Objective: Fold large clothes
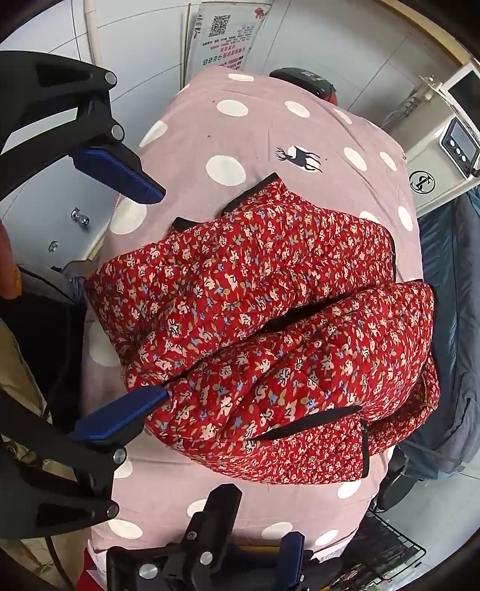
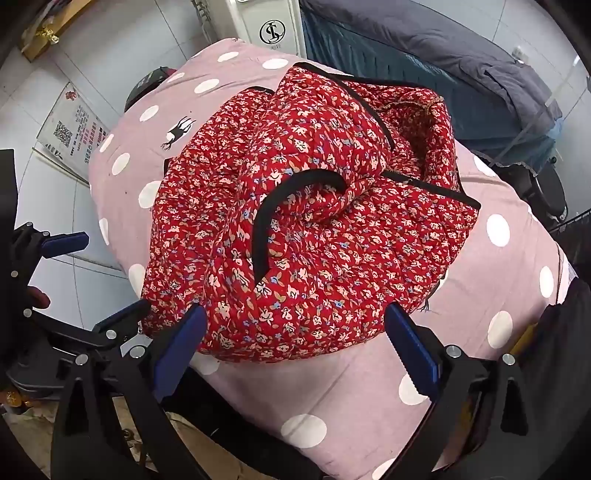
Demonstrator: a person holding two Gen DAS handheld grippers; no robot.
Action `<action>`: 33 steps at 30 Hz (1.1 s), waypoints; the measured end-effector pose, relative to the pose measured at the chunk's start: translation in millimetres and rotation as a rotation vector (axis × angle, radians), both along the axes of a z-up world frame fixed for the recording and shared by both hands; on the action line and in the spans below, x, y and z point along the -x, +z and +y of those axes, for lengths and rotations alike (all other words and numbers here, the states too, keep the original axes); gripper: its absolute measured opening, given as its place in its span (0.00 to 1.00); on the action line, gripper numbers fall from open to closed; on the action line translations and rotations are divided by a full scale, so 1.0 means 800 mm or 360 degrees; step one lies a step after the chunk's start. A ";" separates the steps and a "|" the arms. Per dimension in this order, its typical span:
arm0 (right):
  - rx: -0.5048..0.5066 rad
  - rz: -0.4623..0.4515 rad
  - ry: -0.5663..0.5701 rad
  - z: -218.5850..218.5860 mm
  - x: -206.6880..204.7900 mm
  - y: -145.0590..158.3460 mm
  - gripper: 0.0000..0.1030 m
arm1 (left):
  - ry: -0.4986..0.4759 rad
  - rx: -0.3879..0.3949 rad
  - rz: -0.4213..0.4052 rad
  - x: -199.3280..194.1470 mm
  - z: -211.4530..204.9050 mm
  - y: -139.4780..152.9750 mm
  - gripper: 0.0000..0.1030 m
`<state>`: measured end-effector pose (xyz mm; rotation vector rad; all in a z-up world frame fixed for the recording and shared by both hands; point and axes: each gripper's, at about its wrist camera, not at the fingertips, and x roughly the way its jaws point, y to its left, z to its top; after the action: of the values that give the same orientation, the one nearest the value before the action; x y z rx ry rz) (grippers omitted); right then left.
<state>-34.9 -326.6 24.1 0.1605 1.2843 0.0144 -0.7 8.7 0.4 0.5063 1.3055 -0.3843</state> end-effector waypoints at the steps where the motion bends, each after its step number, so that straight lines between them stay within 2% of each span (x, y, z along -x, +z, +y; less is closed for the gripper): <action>1: 0.0001 0.0001 0.0001 0.000 0.000 0.000 0.92 | 0.0002 -0.0003 -0.0001 0.000 0.001 -0.001 0.94; 5: -0.0004 0.0005 0.0002 0.001 0.000 -0.003 0.92 | 0.0007 -0.0028 0.0006 -0.001 -0.006 -0.006 0.94; 33: -0.0007 0.0002 0.0013 0.002 -0.006 -0.001 0.92 | 0.0039 0.0005 0.0073 -0.004 0.000 -0.009 0.94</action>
<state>-30.3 -324.8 22.9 0.1590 1.2860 0.0242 2.7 8.7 -7.2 0.4805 1.3537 -0.3794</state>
